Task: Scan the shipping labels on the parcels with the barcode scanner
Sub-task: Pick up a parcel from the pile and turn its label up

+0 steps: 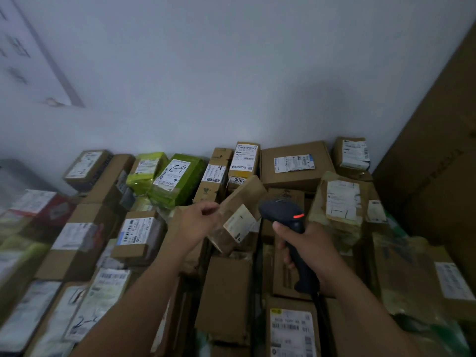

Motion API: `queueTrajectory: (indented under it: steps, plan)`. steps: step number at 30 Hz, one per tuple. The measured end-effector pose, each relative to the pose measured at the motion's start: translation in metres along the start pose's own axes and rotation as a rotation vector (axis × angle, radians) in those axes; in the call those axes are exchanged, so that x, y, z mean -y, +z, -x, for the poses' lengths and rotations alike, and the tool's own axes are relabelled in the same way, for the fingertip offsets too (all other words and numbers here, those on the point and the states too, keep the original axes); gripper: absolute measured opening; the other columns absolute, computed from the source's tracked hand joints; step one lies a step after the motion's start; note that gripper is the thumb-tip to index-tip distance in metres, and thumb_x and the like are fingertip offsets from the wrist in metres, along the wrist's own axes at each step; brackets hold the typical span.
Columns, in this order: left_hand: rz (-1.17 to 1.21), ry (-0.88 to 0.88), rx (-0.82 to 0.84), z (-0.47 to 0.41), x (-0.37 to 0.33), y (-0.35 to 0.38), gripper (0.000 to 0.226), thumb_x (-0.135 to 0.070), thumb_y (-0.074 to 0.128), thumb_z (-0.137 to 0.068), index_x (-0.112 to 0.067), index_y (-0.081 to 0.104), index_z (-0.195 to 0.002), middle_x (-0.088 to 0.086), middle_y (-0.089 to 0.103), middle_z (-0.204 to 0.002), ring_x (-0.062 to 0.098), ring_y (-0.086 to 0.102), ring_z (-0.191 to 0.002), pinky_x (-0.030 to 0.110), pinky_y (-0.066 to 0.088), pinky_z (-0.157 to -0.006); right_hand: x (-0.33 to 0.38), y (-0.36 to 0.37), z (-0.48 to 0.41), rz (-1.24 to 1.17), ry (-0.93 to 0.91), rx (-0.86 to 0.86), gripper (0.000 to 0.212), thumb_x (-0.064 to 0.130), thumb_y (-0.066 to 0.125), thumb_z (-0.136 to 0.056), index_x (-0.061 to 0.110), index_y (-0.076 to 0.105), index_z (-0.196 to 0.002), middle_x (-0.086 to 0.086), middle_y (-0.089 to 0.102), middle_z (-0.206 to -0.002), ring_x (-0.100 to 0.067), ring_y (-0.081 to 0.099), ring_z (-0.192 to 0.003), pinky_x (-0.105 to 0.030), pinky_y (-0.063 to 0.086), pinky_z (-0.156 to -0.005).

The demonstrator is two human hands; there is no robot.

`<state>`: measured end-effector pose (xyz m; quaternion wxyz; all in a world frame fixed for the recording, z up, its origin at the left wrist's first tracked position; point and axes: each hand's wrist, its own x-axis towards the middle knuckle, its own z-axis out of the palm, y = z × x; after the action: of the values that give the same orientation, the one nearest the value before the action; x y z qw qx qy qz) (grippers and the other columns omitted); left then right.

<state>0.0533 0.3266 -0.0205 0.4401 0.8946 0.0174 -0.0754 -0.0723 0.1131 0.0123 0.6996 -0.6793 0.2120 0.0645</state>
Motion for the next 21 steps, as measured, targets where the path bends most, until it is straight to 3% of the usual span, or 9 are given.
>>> queueTrajectory:
  steps: [5,7,10,17,21]
  plan:
    - [0.184,-0.034,-0.024,0.007,-0.003,-0.033,0.032,-0.018,0.07,-0.091,-0.011,0.068,-0.122,0.001,0.066,-0.111,0.017,0.064,-0.1,0.033,0.055,-0.09,0.01,0.006,0.031,0.238,-0.071,0.044,0.032,0.036,0.069,-0.088,0.008,0.062,-0.074,-0.013,0.06,-0.056,-0.023,0.056,-0.046,-0.026,0.047,-0.045]
    - [0.176,-0.009,-0.027,0.008,-0.002,-0.042,0.035,-0.018,0.07,-0.091,-0.012,0.066,-0.125,0.002,0.065,-0.115,0.017,0.063,-0.102,0.037,0.054,-0.094,0.012,0.009,0.041,0.318,-0.093,0.052,0.028,0.038,0.07,-0.087,0.016,0.061,-0.072,-0.014,0.061,-0.054,-0.023,0.057,-0.045,-0.026,0.048,-0.045]
    - [0.146,0.02,-0.043,0.01,-0.001,-0.053,0.04,-0.019,0.069,-0.092,-0.011,0.062,-0.13,0.002,0.064,-0.118,0.017,0.061,-0.103,0.031,0.052,-0.089,0.014,0.013,0.053,0.4,-0.128,0.062,0.022,0.038,0.07,-0.087,0.028,0.056,-0.074,-0.011,0.062,-0.051,-0.019,0.057,-0.042,-0.024,0.047,-0.045]
    - [0.045,0.053,-0.054,0.011,0.006,-0.06,0.037,-0.023,0.063,-0.095,-0.009,0.063,-0.129,0.009,0.067,-0.117,0.022,0.063,-0.1,0.028,0.047,-0.076,0.022,0.015,0.067,0.427,-0.113,0.057,0.023,0.04,0.07,-0.086,0.021,0.062,-0.076,-0.012,0.064,-0.055,-0.021,0.059,-0.047,-0.027,0.05,-0.048]
    - [0.081,0.027,-0.057,0.009,0.013,-0.062,0.035,-0.022,0.063,-0.095,-0.007,0.065,-0.126,0.012,0.069,-0.115,0.024,0.065,-0.1,0.032,0.051,-0.083,0.025,0.018,0.069,0.455,-0.105,0.074,0.022,0.039,0.071,-0.085,0.02,0.06,-0.08,-0.01,0.063,-0.056,-0.019,0.059,-0.047,-0.026,0.05,-0.047]
